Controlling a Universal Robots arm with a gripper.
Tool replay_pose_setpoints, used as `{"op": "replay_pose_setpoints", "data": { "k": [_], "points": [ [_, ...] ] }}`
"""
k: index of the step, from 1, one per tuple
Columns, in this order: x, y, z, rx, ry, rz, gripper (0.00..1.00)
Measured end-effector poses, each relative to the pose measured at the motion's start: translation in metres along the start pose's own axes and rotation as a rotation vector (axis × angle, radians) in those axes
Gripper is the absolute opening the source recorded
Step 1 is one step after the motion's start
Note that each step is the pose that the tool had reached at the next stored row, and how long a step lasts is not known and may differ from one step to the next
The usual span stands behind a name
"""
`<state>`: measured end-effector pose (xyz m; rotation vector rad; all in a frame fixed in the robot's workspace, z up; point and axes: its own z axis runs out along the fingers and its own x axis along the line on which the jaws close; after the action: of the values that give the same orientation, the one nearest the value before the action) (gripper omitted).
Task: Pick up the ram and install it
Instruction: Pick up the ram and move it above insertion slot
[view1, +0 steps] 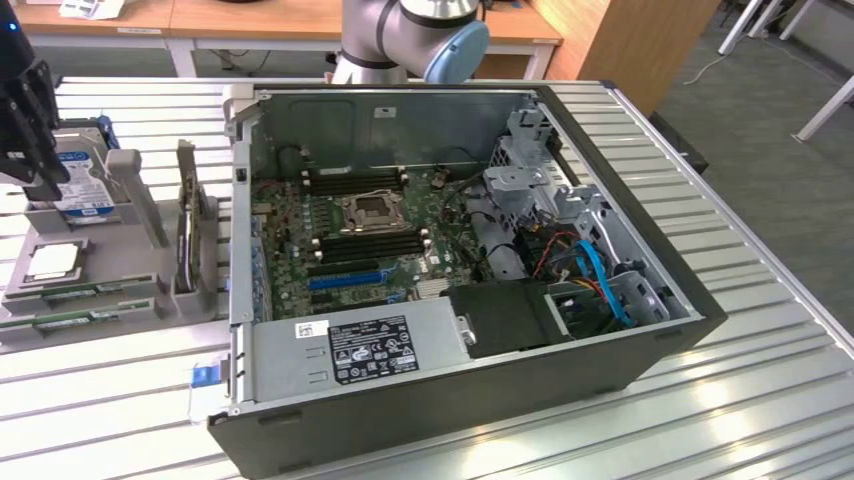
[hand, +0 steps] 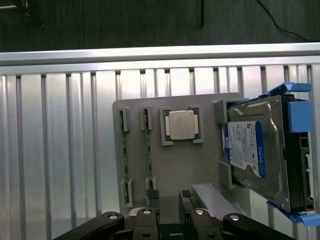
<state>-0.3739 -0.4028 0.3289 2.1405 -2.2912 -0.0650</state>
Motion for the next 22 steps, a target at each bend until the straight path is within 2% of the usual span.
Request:
{"op": "replay_pose_setpoints", "data": {
  "k": [9, 14, 22],
  "points": [
    [0.0, 0.0001, 0.0023, 0.0, 0.0001, -0.003, 0.3],
    [0.0002, 0.0017, 0.0023, 0.0071, -0.0002, -0.006, 0.3],
    [0.001, 0.0018, 0.0023, 0.0074, -0.0002, -0.006, 0.3]
  ]
}}
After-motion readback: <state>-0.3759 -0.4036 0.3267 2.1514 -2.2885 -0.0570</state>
